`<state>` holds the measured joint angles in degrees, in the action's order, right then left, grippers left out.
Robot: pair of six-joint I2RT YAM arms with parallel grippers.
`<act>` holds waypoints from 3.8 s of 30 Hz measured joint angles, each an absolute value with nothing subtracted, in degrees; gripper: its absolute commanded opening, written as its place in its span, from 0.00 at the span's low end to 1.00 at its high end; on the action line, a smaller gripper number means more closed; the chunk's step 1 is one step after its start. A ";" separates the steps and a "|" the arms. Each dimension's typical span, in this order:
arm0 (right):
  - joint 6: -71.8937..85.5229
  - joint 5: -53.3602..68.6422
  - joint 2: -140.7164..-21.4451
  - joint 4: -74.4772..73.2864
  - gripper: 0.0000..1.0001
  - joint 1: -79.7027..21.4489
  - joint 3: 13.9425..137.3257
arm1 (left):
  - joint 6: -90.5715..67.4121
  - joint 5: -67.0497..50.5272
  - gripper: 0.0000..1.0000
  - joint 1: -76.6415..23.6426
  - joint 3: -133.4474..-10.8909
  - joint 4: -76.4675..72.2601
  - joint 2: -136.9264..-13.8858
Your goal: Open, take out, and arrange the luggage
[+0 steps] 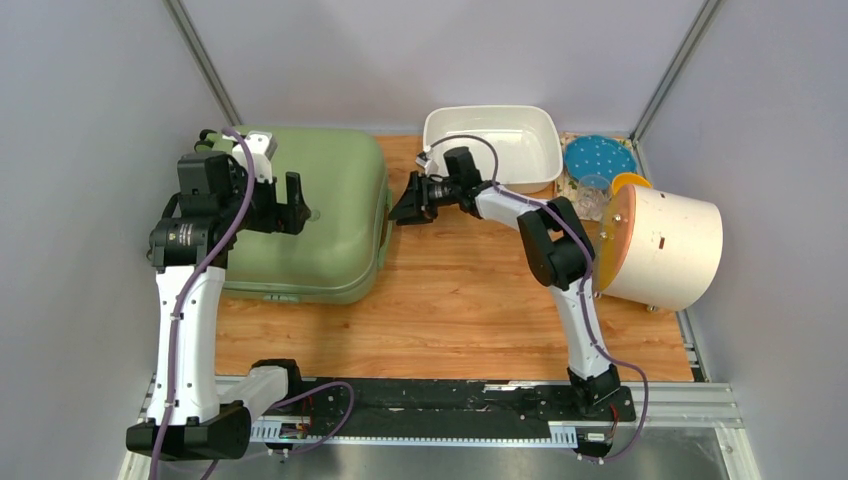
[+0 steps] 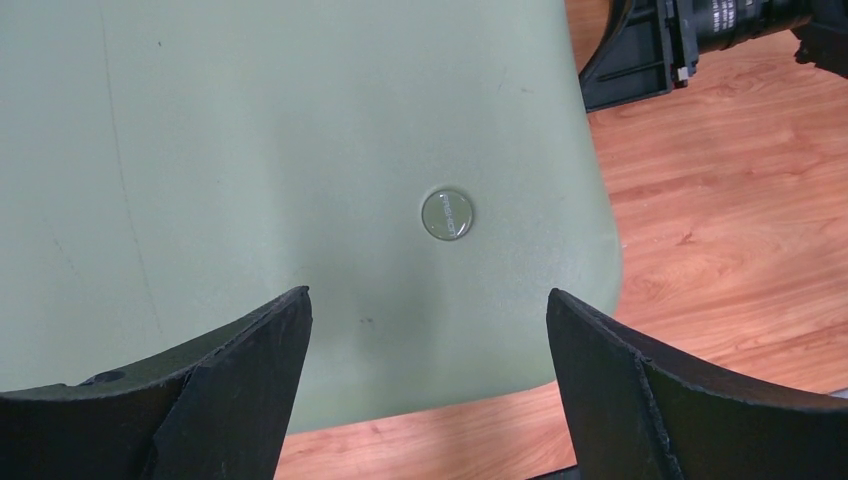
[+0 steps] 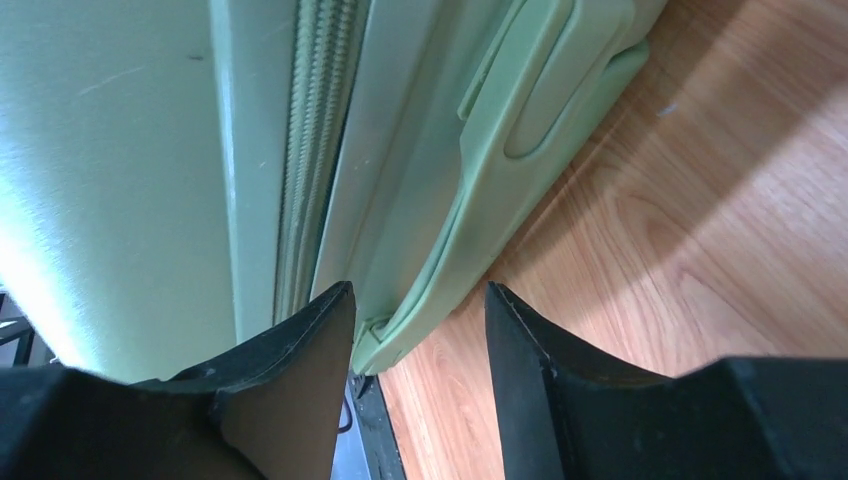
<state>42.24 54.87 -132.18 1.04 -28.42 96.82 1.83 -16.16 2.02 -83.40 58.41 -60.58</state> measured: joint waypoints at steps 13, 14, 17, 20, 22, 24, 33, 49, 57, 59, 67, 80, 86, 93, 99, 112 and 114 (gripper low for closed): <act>49.06 55.02 -136.84 9.69 0.01 -31.44 96.20 | 1.83 -14.48 0.92 2.02 -80.38 59.79 -58.43; 50.50 55.02 -136.81 10.15 0.00 -31.42 95.35 | 1.83 -14.44 0.92 2.02 -80.29 59.88 -58.39; 53.19 54.85 -135.63 9.15 0.00 -30.55 93.25 | 1.80 -14.39 0.91 2.04 -80.27 60.12 -58.37; 50.28 52.77 -133.05 4.86 0.00 -29.98 91.94 | 1.76 -14.28 0.91 2.04 -79.85 60.12 -58.13; 47.68 51.48 -130.91 1.26 0.00 -29.93 90.63 | 1.63 -13.80 0.90 2.04 -79.07 59.96 -57.80; 45.45 51.27 -128.75 -1.85 0.00 -29.43 88.47 | 1.50 -12.78 0.89 2.04 -78.04 59.72 -57.54; 38.83 49.52 -118.58 -8.45 0.00 -27.66 76.79 | -0.60 -7.01 0.89 2.37 -73.28 58.35 -56.16; 15.79 46.30 -104.14 -33.45 0.64 -30.85 75.77 | -16.27 7.29 0.82 16.53 -64.49 60.69 -44.62; 0.97 42.83 -105.84 -44.40 0.64 -21.61 104.55 | -20.80 16.71 0.72 20.49 -59.90 63.90 -42.22; 0.08 39.81 -109.47 -42.70 0.64 -20.78 112.81 | -21.43 17.08 0.71 22.35 -56.16 65.12 -42.52; 0.67 34.04 -123.50 -31.00 0.61 -22.22 123.74 | -22.65 13.98 0.75 25.23 -49.71 66.78 -44.42; -2.72 38.89 -129.14 -19.31 0.51 -24.34 113.16 | -15.84 8.69 0.75 27.49 -51.99 55.79 -55.35; -9.61 38.52 -118.15 -17.47 0.51 -24.67 98.06 | -9.08 1.08 0.74 28.27 -56.53 43.83 -67.55; -13.67 36.03 -109.16 -20.08 0.51 -29.10 87.85 | 3.01 -3.77 0.85 28.71 -69.80 38.96 -81.69; -11.70 37.89 -108.36 -22.55 0.52 -39.27 86.91 | 7.31 -8.14 0.86 28.56 -78.74 35.14 -79.11; -3.38 47.48 -108.42 -18.52 0.59 -50.28 87.22 | 9.58 -28.10 0.84 25.65 -78.06 45.15 -72.97; -1.96 47.27 -107.61 -18.39 0.65 -44.58 87.31 | 9.93 -30.94 0.84 25.65 -76.55 46.17 -72.44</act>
